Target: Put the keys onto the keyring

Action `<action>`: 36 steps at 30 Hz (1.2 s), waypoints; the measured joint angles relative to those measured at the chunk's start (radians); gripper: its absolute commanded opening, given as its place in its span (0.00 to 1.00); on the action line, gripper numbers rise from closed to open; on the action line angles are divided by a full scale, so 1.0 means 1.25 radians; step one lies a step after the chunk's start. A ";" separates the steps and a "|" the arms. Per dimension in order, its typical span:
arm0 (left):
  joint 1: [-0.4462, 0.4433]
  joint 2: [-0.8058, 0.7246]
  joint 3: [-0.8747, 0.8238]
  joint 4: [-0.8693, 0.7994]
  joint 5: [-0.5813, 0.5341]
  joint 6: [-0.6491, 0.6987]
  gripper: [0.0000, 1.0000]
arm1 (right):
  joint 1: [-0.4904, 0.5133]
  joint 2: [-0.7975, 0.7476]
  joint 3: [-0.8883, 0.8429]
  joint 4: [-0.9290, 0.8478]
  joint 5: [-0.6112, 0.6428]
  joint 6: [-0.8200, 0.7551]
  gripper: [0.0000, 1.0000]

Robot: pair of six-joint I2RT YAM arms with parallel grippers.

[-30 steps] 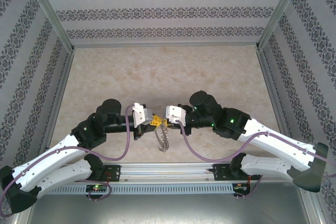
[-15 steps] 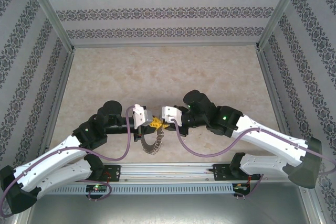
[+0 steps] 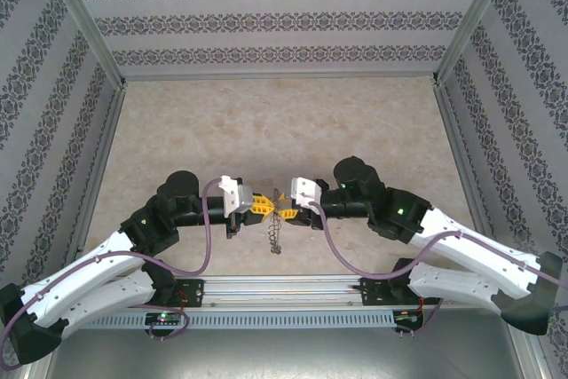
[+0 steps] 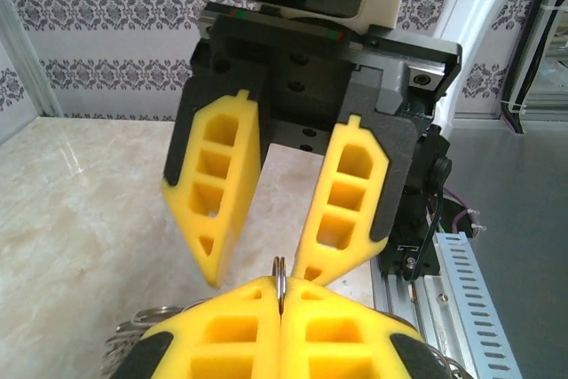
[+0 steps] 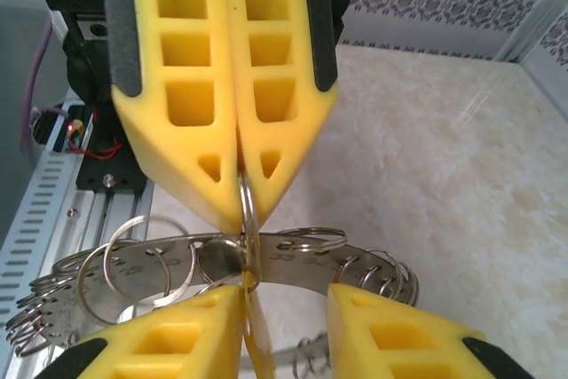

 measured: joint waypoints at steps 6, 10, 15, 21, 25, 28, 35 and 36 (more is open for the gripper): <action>0.000 0.000 -0.003 0.022 0.011 -0.007 0.00 | 0.000 -0.032 -0.034 0.056 -0.004 0.012 0.31; 0.000 0.000 -0.009 0.038 0.013 -0.009 0.00 | 0.000 -0.033 -0.040 0.087 -0.023 0.026 0.31; 0.000 -0.001 -0.010 0.042 0.015 -0.012 0.00 | 0.000 -0.031 -0.040 0.111 -0.043 0.036 0.30; 0.000 -0.005 -0.011 0.044 0.015 -0.012 0.00 | 0.000 -0.027 -0.042 0.125 -0.057 0.048 0.25; 0.000 -0.005 -0.011 0.043 0.008 -0.012 0.00 | 0.000 -0.010 -0.042 0.123 -0.067 0.050 0.12; 0.001 -0.006 -0.014 0.041 0.002 -0.011 0.00 | 0.000 -0.006 -0.042 0.118 -0.066 0.049 0.00; -0.001 -0.003 -0.002 -0.003 -0.029 0.006 0.21 | 0.001 -0.001 -0.037 0.097 -0.039 0.034 0.00; -0.001 0.000 0.007 -0.022 -0.038 0.013 0.23 | 0.000 0.002 -0.033 0.085 -0.027 0.027 0.00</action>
